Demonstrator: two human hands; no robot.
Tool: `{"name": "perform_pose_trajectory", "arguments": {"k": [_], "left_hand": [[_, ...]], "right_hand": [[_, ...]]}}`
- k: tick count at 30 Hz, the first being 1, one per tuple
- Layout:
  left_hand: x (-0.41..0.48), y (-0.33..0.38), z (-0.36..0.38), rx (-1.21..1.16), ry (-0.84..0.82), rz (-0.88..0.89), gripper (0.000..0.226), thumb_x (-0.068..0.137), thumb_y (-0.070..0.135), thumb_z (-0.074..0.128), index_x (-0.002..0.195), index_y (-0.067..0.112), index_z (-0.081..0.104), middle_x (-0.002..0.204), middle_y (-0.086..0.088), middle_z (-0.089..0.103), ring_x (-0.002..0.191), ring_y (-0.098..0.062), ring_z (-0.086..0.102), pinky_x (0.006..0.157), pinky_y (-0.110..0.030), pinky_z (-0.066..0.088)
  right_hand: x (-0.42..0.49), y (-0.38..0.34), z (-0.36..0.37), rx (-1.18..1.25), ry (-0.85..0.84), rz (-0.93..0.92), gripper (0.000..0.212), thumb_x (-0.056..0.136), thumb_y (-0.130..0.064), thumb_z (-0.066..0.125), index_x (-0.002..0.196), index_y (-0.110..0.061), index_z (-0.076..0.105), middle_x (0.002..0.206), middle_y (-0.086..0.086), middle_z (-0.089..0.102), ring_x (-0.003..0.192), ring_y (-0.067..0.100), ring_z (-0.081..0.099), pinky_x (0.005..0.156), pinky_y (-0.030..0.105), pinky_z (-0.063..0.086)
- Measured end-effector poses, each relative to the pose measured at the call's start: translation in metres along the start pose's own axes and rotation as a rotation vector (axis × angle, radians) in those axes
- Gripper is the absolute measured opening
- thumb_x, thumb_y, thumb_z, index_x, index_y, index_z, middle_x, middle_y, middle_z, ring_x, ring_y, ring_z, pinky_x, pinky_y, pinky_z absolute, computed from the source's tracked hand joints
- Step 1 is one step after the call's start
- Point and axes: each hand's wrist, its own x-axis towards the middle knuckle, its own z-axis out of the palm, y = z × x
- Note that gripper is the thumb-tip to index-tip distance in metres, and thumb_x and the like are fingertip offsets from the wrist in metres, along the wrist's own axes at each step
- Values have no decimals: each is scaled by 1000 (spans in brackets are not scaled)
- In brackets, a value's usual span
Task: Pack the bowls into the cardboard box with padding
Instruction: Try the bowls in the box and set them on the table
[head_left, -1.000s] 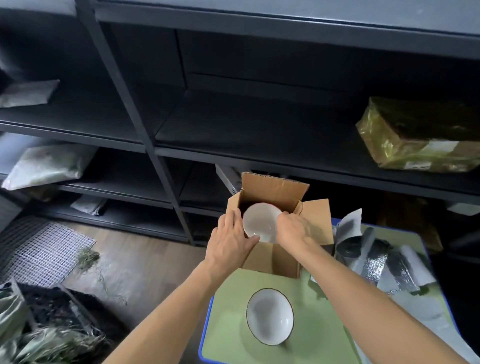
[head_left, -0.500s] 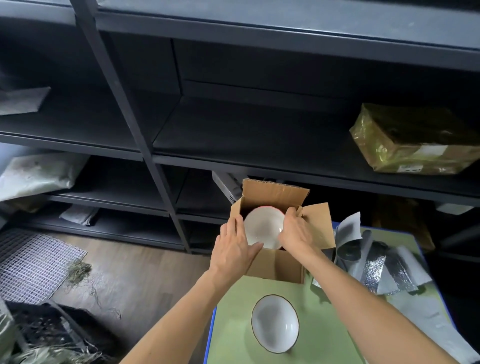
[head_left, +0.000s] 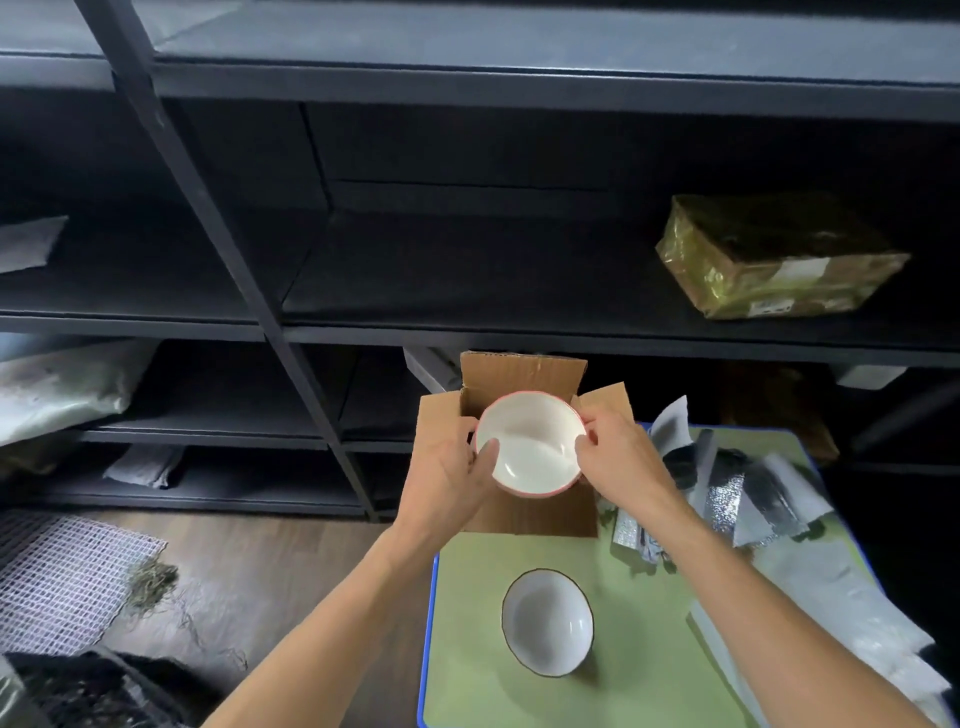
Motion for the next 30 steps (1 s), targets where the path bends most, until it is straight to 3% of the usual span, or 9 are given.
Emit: {"name": "perform_pose_trajectory", "arguments": {"k": [3, 6, 9, 12, 17, 22, 24, 30], "left_hand": [[-16, 0, -3, -48, -42, -41, 8, 100, 36, 48, 105, 31, 45, 76, 5, 61, 67, -10, 56, 55, -27, 41], [-41, -7, 0, -96, -126, -70, 6, 95, 32, 48, 98, 31, 44, 66, 6, 62, 64, -17, 61, 57, -33, 46], [-71, -10, 5, -73, -201, -59, 8, 92, 30, 48, 92, 32, 41, 65, 6, 67, 62, -17, 60, 55, -33, 46], [-99, -16, 15, -58, -264, -71, 8, 93, 29, 48, 96, 30, 41, 65, 5, 67, 63, -17, 60, 56, -36, 47], [-120, -33, 39, -49, -332, -132, 9, 94, 28, 48, 99, 28, 41, 67, 7, 69, 60, -9, 58, 51, -27, 39], [-116, -50, 68, 31, -357, -173, 15, 95, 25, 44, 109, 21, 41, 77, -2, 71, 74, -28, 65, 66, -42, 54], [-113, -53, 74, 51, -356, -170, 17, 95, 26, 44, 111, 20, 41, 80, -4, 71, 74, -30, 65, 68, -46, 54], [-105, -57, 86, 72, -375, -180, 17, 96, 27, 44, 110, 20, 41, 81, -6, 71, 74, -30, 65, 68, -47, 55]], "right_hand": [[-24, 5, -9, 37, -45, 23, 33, 93, -14, 47, 123, -22, 56, 111, -3, 67, 100, 23, 60, 73, 33, 45], [-54, 15, -10, 41, -90, 47, 32, 89, -19, 47, 118, -29, 56, 103, -7, 71, 95, 24, 64, 82, 39, 52], [-82, 29, -6, 23, -142, 70, 28, 86, -26, 45, 110, -38, 52, 95, -12, 69, 87, 21, 68, 81, 45, 54], [-104, 42, 1, 30, -196, 57, 24, 94, -20, 47, 114, -31, 53, 93, -12, 64, 84, 15, 66, 79, 40, 55], [-120, 58, 21, 18, -274, 74, 23, 96, -16, 48, 116, -27, 51, 102, -9, 62, 86, 14, 62, 75, 31, 51], [-120, 72, 48, -63, -316, 109, 23, 98, -17, 45, 120, -25, 44, 111, -2, 62, 88, 23, 64, 64, 33, 38], [-119, 78, 57, -54, -308, 125, 23, 98, -15, 45, 120, -23, 42, 108, 0, 62, 86, 23, 64, 60, 32, 36], [-114, 88, 73, -64, -305, 158, 29, 99, -13, 46, 127, -19, 42, 115, 4, 63, 86, 22, 56, 65, 31, 37]]}}
